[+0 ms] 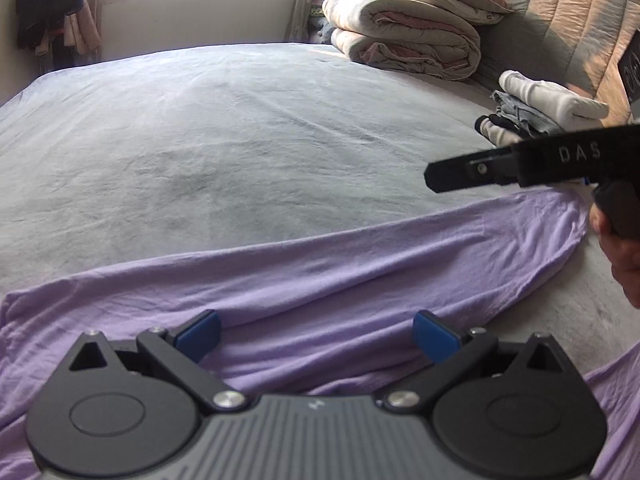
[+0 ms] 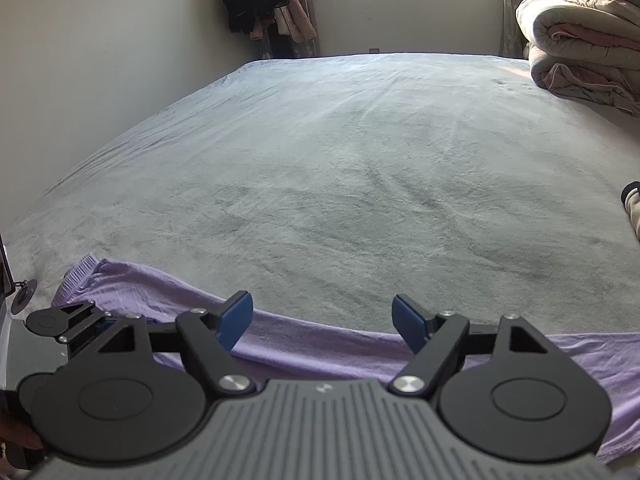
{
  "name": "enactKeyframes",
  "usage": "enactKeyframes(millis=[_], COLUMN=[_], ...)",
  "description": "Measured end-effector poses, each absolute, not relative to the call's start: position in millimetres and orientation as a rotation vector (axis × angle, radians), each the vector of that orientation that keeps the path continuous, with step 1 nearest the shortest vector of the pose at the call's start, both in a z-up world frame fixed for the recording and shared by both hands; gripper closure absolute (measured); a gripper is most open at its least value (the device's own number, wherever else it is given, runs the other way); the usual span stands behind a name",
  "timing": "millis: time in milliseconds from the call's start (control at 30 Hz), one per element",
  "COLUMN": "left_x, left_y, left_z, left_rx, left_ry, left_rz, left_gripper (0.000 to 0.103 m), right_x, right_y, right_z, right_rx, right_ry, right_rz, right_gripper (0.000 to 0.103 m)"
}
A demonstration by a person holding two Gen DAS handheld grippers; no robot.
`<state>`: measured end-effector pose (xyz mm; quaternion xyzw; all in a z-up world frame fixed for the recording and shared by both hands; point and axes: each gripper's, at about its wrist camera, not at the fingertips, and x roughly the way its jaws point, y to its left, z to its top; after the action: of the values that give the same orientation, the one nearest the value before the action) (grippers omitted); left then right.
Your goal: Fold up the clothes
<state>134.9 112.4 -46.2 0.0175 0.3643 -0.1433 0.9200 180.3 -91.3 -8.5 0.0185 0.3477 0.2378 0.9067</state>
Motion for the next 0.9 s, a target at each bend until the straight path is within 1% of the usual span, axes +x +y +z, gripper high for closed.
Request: enactKeyframes(millis=[67, 300, 467, 500, 533, 567, 600, 633, 700, 767, 833, 867, 900], left_x=[138.8, 151.6, 155.6, 155.7, 155.5, 155.4, 155.2, 154.9, 154.0, 154.1, 153.7, 153.6, 153.5], left_y=[122.7, 178.2, 225.8, 234.8, 243.4, 252.1, 260.7, 268.0, 279.3, 288.2, 295.5, 299.0, 302.6], left_z=[-38.7, -24.1, -20.5, -19.8, -19.6, -19.3, -19.1, -19.4, -20.7, -23.1, -25.8, -27.3, -28.6], left_rx=[0.037, -0.024, -0.078, -0.089, -0.103, -0.118, -0.133, -0.154, -0.187, -0.221, -0.269, -0.295, -0.319], left_ry=[0.738, 0.743, 0.734, 0.731, 0.73, 0.73, 0.73, 0.729, 0.729, 0.736, 0.734, 0.736, 0.738], left_rz=[-0.242, -0.088, 0.038, 0.061, 0.081, 0.099, 0.118, 0.129, 0.141, 0.145, 0.138, 0.134, 0.131], left_gripper=[0.001, 0.008, 0.017, 0.021, 0.028, 0.032, 0.038, 0.042, 0.043, 0.048, 0.056, 0.058, 0.063], right_x=[184.5, 194.5, 200.5, 201.9, 203.4, 204.9, 206.4, 208.0, 211.6, 216.1, 221.1, 223.4, 225.3], right_y=[-86.3, -60.1, -35.4, -30.6, -25.4, -20.1, -14.9, -10.0, -0.7, 8.2, 16.3, 20.7, 24.7], right_z=[-10.1, -15.0, -18.9, -20.1, -21.5, -22.9, -24.3, -25.9, -29.2, -32.2, -33.9, -34.2, -34.3], right_rx=[0.038, 0.015, -0.014, -0.02, -0.026, -0.032, -0.038, -0.042, -0.049, -0.05, -0.045, -0.041, -0.04], right_ry=[0.728, 0.753, 0.774, 0.781, 0.789, 0.798, 0.806, 0.816, 0.839, 0.862, 0.885, 0.894, 0.899], right_rz=[0.499, 0.54, 0.585, 0.594, 0.604, 0.614, 0.624, 0.634, 0.651, 0.665, 0.68, 0.688, 0.694], right_gripper=[0.027, 0.031, 0.034, 0.036, 0.038, 0.038, 0.041, 0.044, 0.047, 0.049, 0.052, 0.053, 0.054])
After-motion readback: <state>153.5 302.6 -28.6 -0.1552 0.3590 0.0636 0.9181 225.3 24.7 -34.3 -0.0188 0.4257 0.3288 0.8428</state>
